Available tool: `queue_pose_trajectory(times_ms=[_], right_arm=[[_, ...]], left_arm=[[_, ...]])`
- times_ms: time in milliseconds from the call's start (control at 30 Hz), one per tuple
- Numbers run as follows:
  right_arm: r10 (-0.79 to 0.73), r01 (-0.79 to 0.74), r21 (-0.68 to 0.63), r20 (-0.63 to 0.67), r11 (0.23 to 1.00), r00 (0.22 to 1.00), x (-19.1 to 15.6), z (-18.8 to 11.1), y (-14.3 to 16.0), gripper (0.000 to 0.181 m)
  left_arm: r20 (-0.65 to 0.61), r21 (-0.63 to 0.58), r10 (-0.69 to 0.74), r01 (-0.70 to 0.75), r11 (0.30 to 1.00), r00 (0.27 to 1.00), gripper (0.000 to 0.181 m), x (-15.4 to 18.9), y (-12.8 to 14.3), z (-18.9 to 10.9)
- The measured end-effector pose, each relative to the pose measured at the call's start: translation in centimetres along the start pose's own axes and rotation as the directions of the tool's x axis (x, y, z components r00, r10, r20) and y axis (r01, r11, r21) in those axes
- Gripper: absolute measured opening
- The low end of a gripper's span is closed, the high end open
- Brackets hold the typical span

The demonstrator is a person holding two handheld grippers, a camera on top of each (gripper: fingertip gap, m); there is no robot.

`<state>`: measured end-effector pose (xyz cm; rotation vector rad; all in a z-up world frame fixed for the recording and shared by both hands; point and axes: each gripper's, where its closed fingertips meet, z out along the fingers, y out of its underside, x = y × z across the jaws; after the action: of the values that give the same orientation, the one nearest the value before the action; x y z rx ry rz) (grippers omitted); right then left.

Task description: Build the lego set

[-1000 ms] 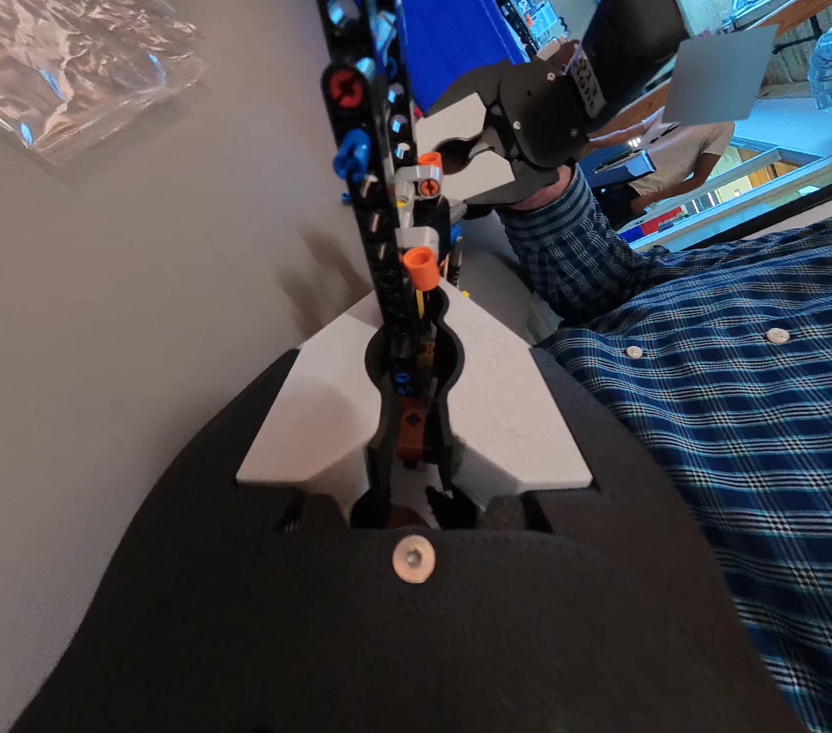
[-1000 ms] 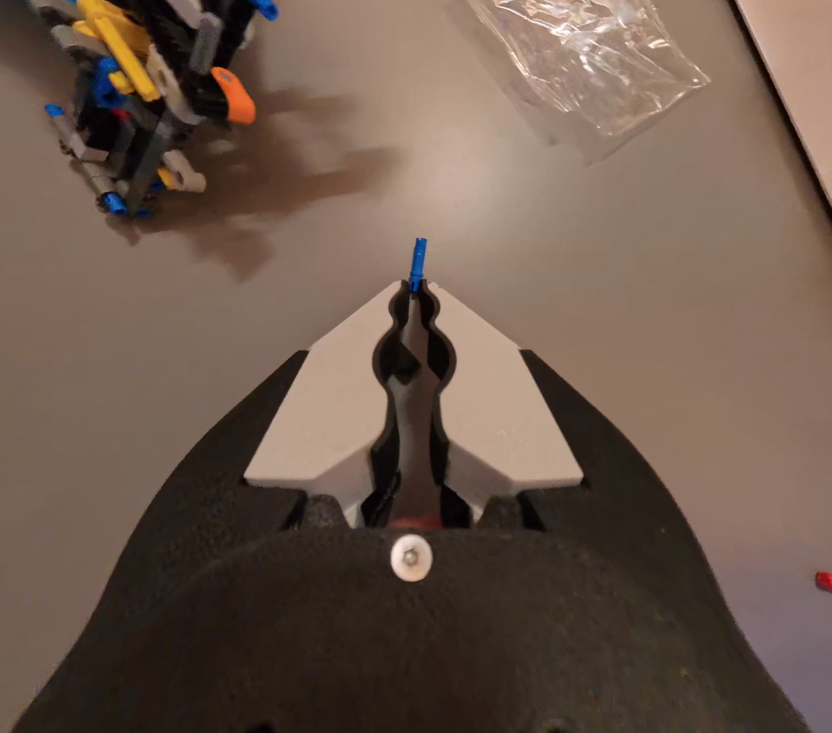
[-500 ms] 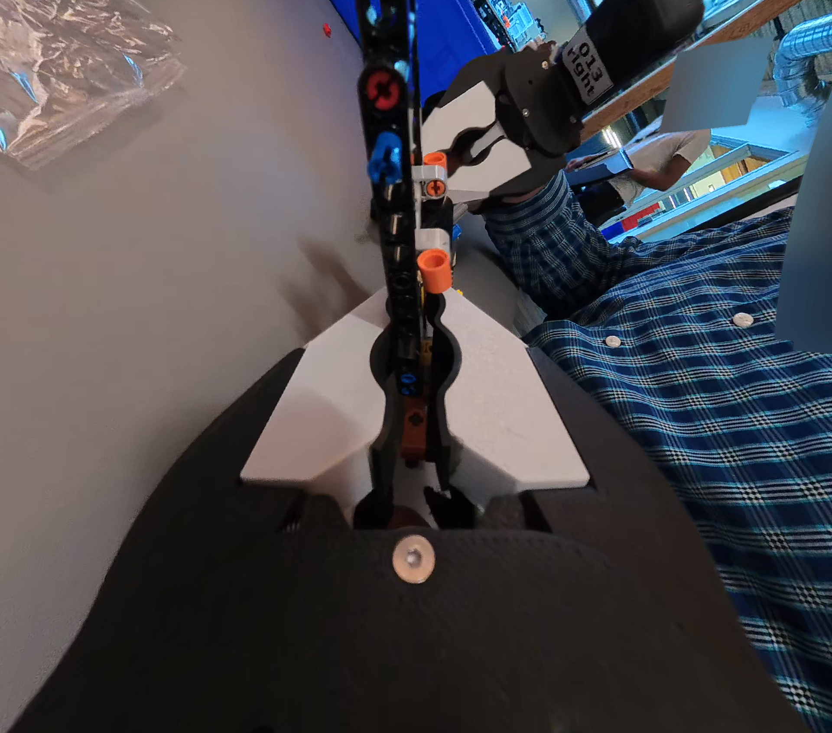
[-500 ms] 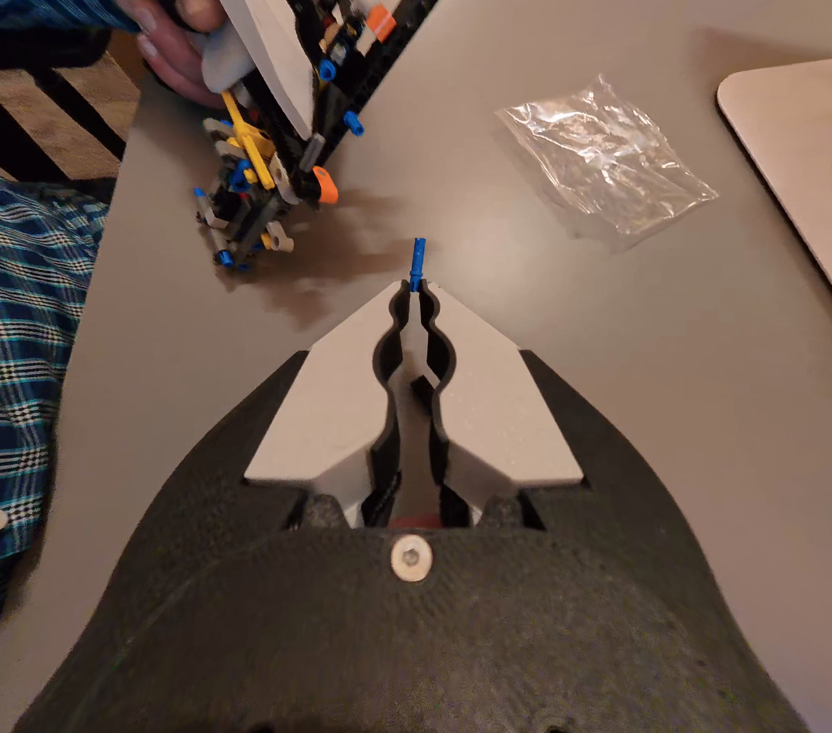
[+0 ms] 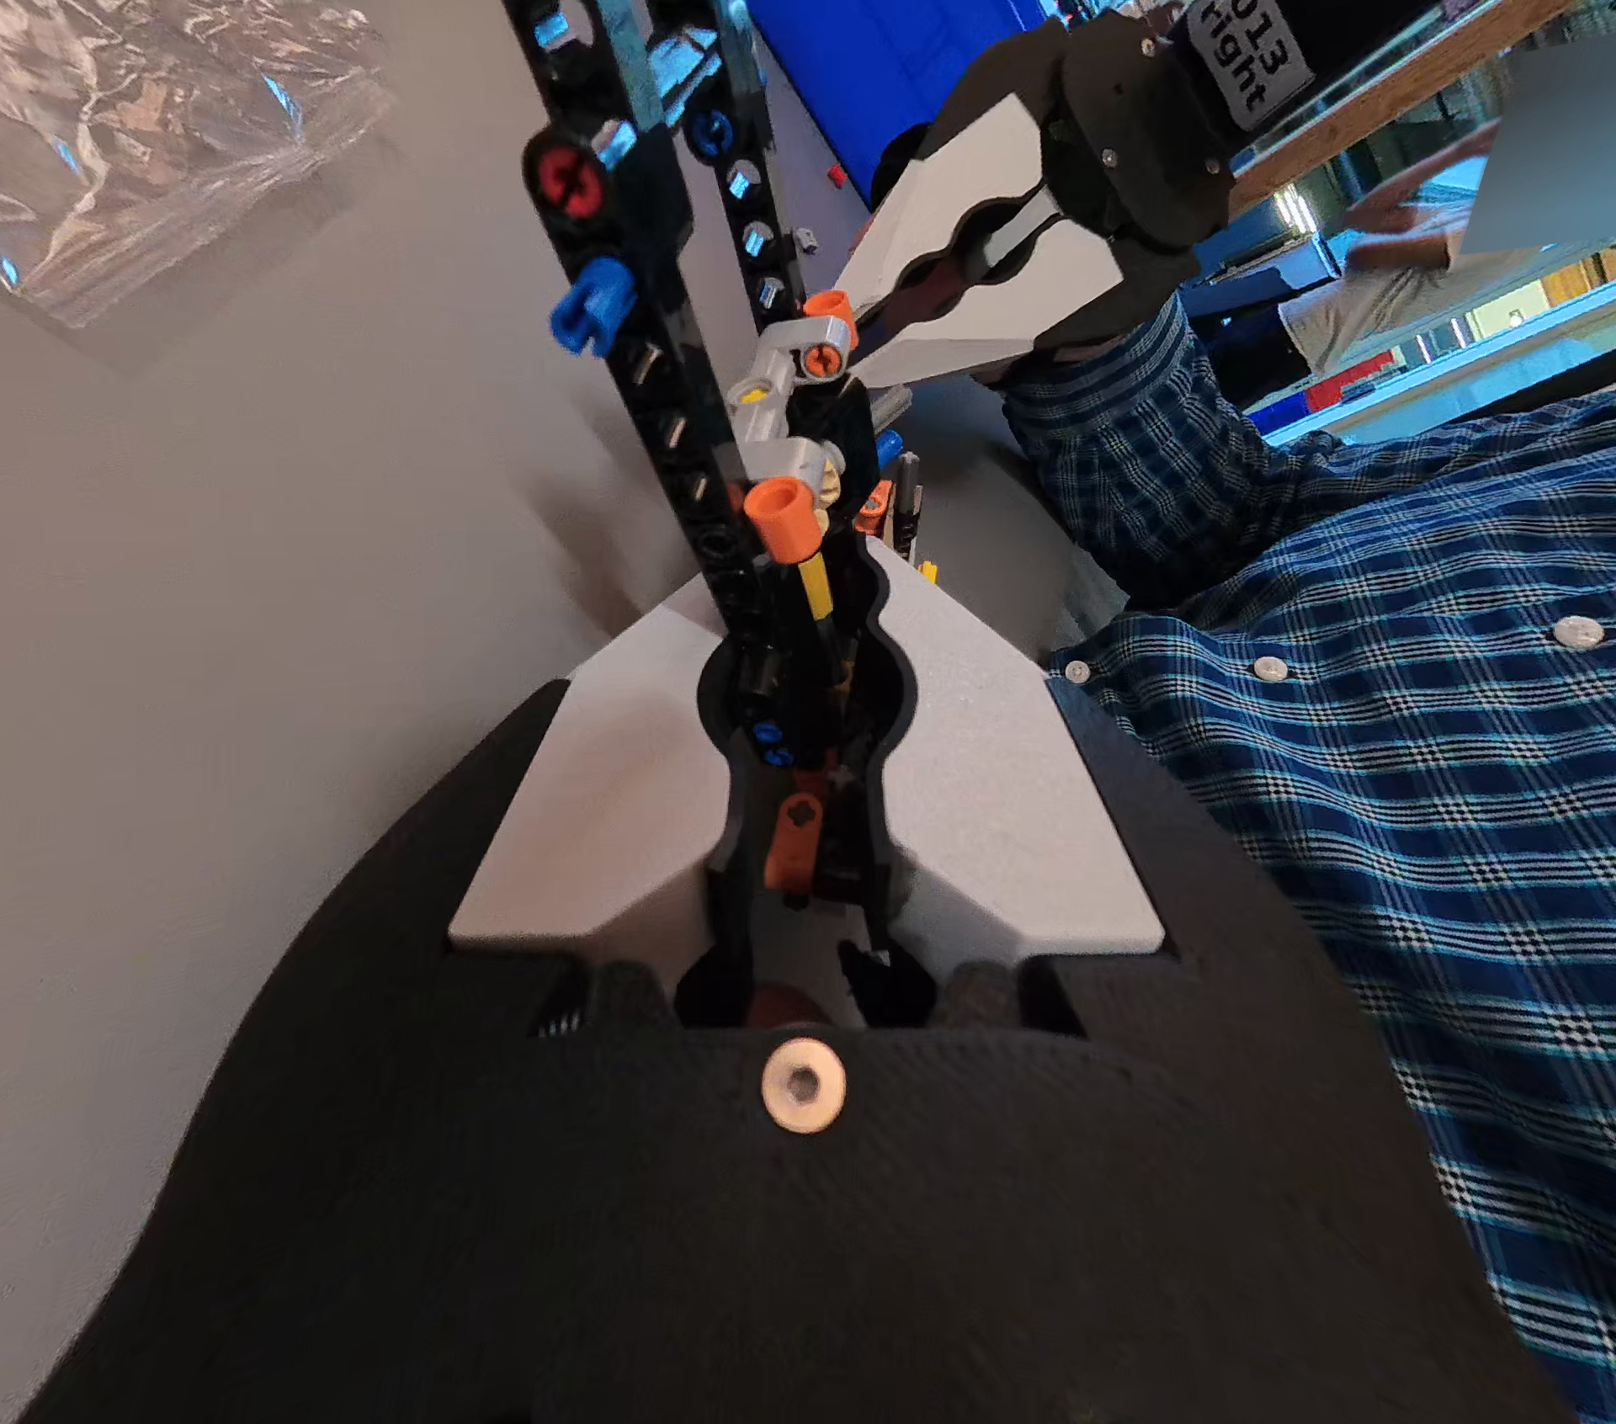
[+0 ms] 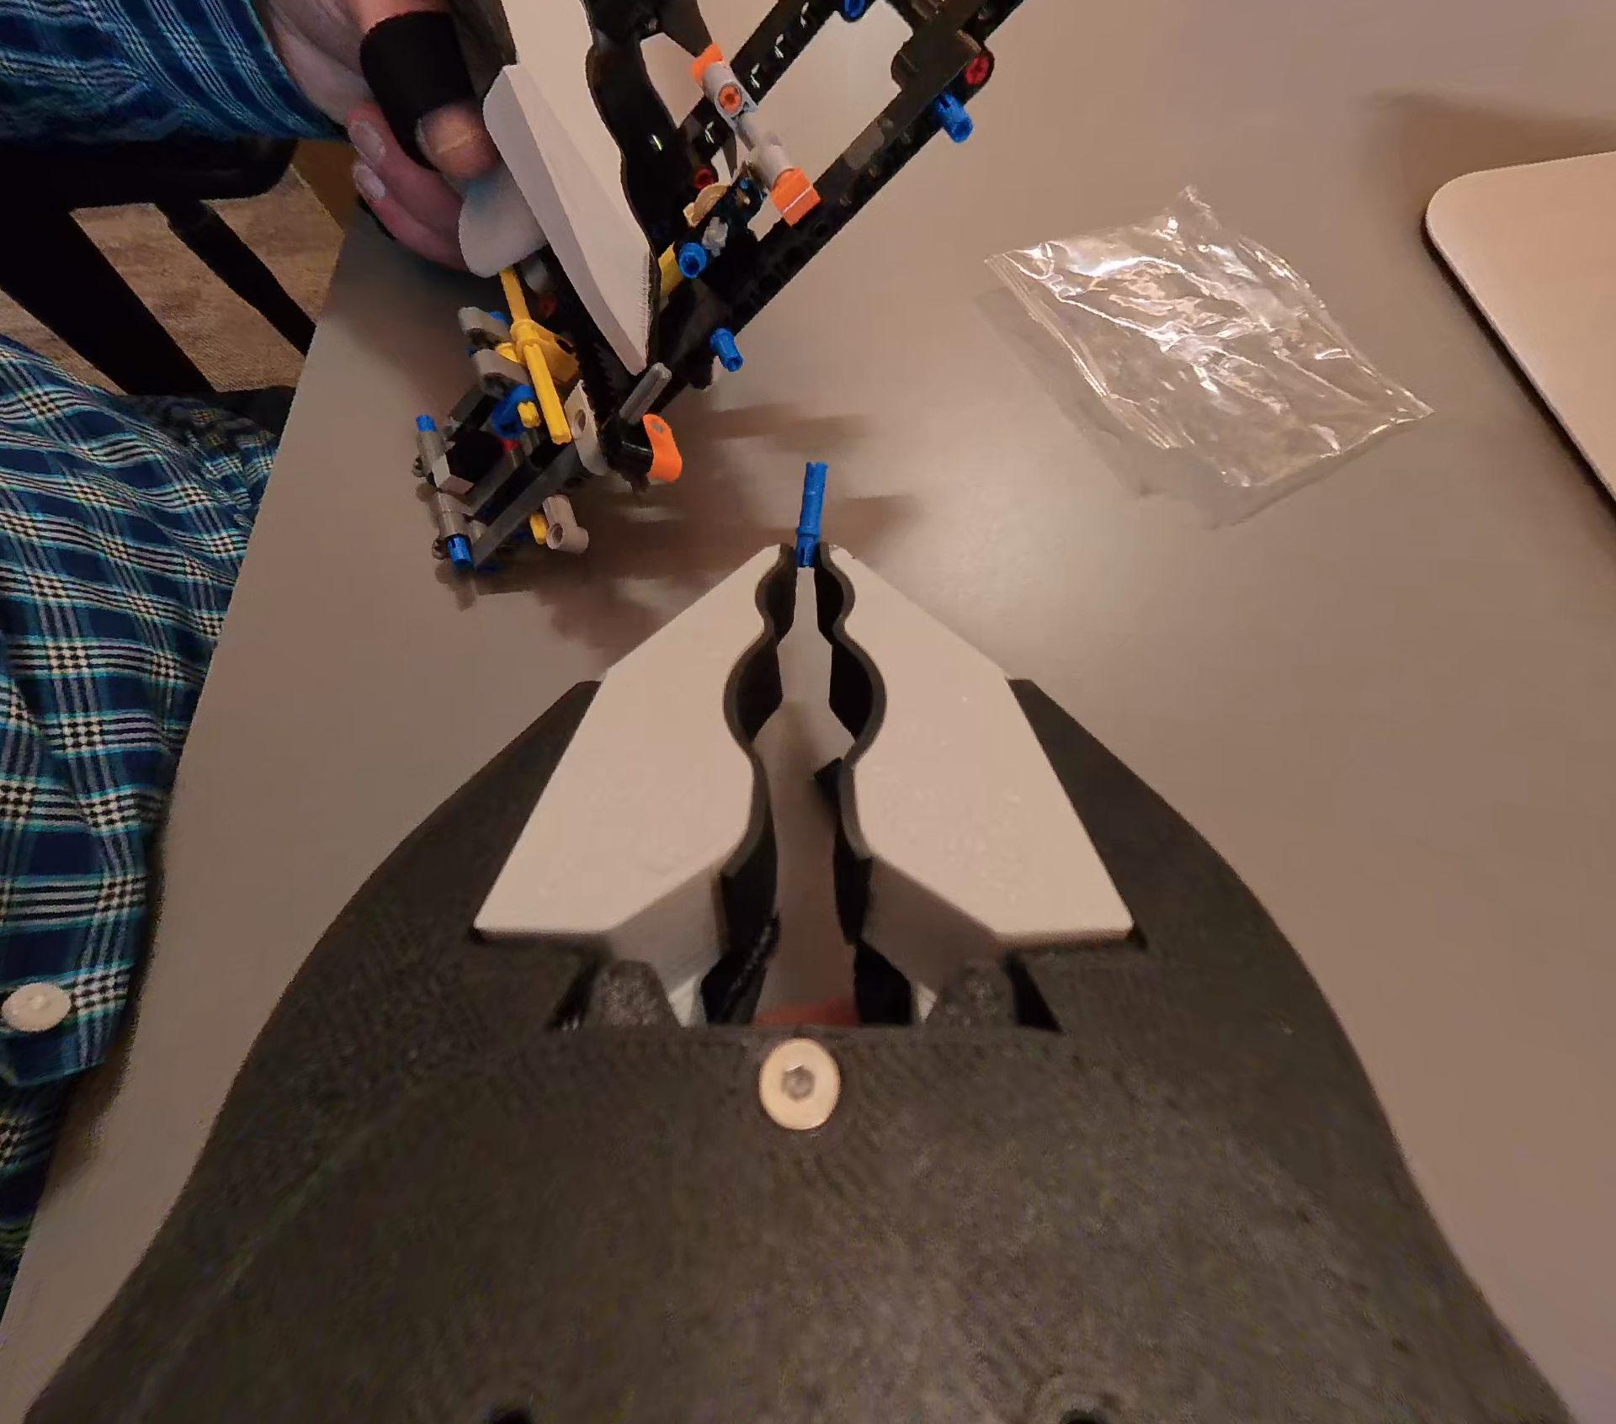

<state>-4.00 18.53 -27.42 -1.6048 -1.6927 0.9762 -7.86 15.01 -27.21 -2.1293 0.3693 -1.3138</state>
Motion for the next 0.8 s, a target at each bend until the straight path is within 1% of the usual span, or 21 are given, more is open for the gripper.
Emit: queue_pose_trajectory(times_ms=[333,500,700,800], right_arm=[[0.004,-0.005,0.023,0.031,1.0,1.0,-0.37,0.22,-0.5,0.001],[0.001,-0.002,0.033,0.053,0.999,0.999,-0.67,0.17,-0.64,0.001],[-0.008,0.006,0.037,0.063,0.999,0.998,-0.84,0.14,-0.86,0.001],[-0.01,0.007,0.043,0.066,0.999,0.998,-0.89,0.07,-0.92,0.001]], left_arm=[[-0.003,-0.025,0.042,-0.042,0.999,0.999,0.022,0.37,0.53,0.19],[-0.011,-0.029,0.039,-0.039,0.999,0.999,0.027,0.43,0.6,0.16],[-0.022,-0.03,0.033,-0.033,0.999,0.999,0.025,0.49,0.59,0.14],[-0.032,-0.027,0.032,-0.033,0.999,0.999,0.02,0.59,0.55,0.06]])
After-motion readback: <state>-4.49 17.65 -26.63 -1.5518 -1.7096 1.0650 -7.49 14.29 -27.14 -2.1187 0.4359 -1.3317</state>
